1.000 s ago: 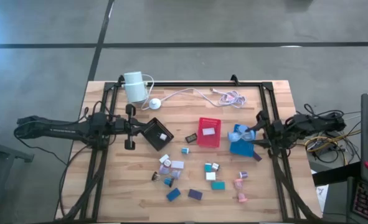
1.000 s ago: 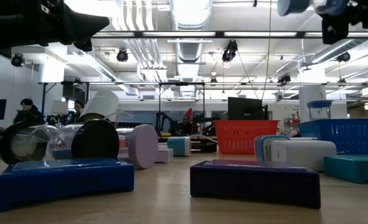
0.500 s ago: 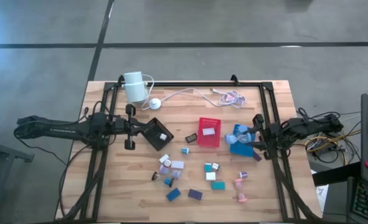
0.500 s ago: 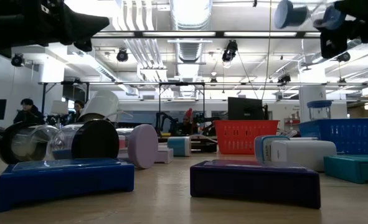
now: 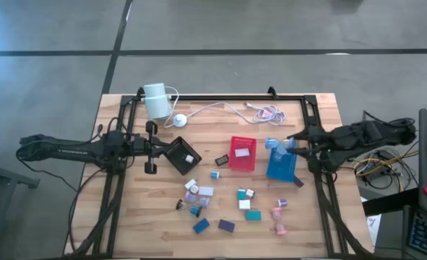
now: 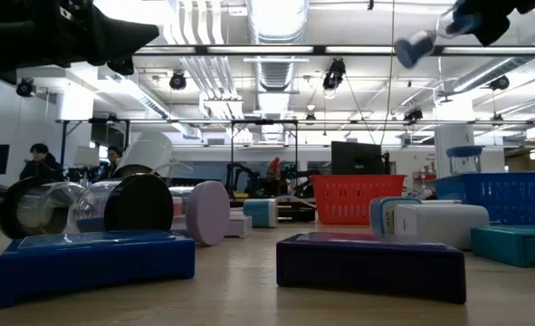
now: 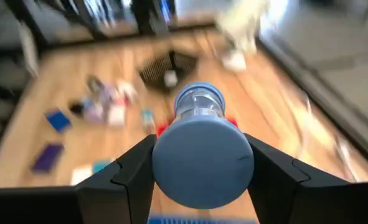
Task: Pick & Place Office items
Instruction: Put the light blue hourglass into the blue bin
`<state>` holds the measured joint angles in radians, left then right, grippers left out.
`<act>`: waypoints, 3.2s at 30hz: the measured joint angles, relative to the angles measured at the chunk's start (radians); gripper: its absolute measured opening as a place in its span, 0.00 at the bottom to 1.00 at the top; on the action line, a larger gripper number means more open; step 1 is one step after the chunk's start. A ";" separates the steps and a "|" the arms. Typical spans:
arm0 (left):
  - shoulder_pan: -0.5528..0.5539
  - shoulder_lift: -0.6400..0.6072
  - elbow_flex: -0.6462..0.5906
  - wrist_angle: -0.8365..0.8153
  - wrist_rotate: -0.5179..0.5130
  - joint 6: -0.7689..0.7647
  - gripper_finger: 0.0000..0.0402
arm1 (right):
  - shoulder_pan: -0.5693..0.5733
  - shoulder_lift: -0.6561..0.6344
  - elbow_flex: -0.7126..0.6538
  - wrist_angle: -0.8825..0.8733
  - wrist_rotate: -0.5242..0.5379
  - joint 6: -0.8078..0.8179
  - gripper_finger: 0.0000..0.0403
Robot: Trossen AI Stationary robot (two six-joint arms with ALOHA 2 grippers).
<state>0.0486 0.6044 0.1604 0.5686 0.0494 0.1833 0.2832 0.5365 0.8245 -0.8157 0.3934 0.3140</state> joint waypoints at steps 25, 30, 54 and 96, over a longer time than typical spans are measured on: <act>0.000 0.000 0.000 -0.006 0.002 -0.001 0.03 | -0.002 0.704 0.450 -0.660 -0.313 0.254 0.48; 0.000 0.000 0.000 -0.006 0.002 -0.001 0.03 | -0.013 0.657 0.386 -0.664 -0.323 0.274 0.48; 0.000 0.000 0.000 -0.004 0.001 0.000 0.03 | -0.255 0.561 0.054 -0.485 -0.299 0.244 0.48; 0.000 0.000 0.000 -0.003 0.001 0.000 0.03 | -0.372 0.591 -0.077 -0.386 -0.260 0.142 0.66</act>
<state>0.0486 0.6044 0.1604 0.5652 0.0502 0.1829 -0.0891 1.1271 0.7472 -1.2013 0.1337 0.4562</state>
